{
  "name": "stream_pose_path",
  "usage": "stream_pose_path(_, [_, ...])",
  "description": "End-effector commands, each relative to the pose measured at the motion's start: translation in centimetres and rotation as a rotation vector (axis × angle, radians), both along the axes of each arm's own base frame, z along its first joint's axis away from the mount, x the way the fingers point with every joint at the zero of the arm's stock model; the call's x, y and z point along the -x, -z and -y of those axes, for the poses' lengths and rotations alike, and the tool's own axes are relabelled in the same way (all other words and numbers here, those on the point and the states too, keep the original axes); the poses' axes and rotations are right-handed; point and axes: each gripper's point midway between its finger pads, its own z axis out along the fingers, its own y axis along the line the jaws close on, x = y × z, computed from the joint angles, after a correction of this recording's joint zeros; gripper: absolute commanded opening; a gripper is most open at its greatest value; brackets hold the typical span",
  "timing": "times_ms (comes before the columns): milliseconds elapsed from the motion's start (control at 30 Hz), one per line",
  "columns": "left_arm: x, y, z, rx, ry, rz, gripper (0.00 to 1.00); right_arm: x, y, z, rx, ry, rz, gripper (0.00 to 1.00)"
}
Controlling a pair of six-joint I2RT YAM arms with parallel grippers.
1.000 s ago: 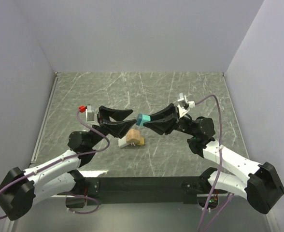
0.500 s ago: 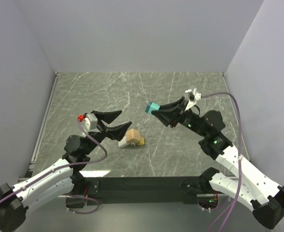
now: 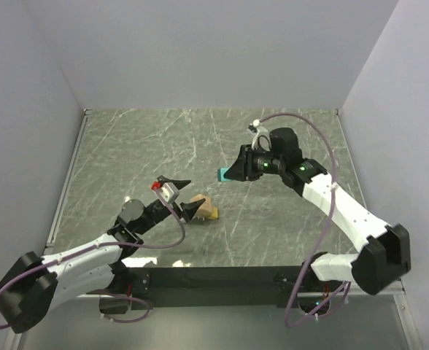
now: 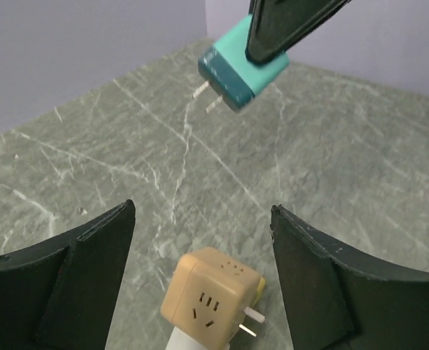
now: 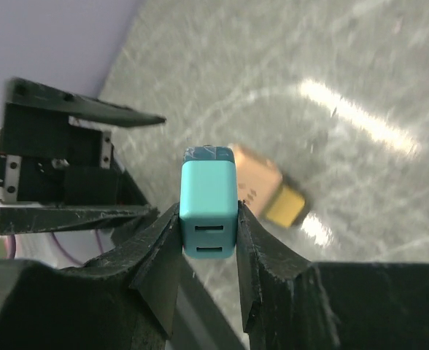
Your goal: Insert the plug
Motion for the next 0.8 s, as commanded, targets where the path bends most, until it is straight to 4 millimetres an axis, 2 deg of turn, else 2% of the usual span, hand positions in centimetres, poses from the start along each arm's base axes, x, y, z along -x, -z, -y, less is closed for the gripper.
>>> stream_pose_path(0, [-0.7,0.1,0.4,-0.033,0.0,0.05,0.8,0.9,1.1,-0.6,0.017,-0.078,-0.13,0.0])
stream_pose_path(200, [-3.0,2.1,0.2,-0.033,-0.11,-0.086,0.73,1.0,4.4,-1.0,0.077,-0.129,-0.255,0.0])
stream_pose_path(400, [-4.0,1.6,-2.0,0.09,-0.252,-0.173,0.68,1.4,7.4,-1.1,0.116,-0.158,-0.36,0.0])
stream_pose_path(500, [-4.4,2.3,-2.5,0.102,-0.306,-0.258,0.65,1.6,8.8,-1.2,0.131,-0.158,-0.408,0.0])
stream_pose_path(600, [-4.3,3.1,-2.7,0.129,-0.324,-0.33,0.61,1.9,9.6,-1.2,0.143,-0.165,-0.441,0.0])
stream_pose_path(633, [-4.2,3.7,-2.8,0.13,-0.335,-0.357,0.58,2.0,9.7,-1.3,0.148,-0.17,-0.444,0.0])
stream_pose_path(767, [-4.2,4.8,-3.0,0.146,-0.357,-0.438,0.54,2.3,9.7,-1.8,0.16,-0.185,-0.455,0.0])
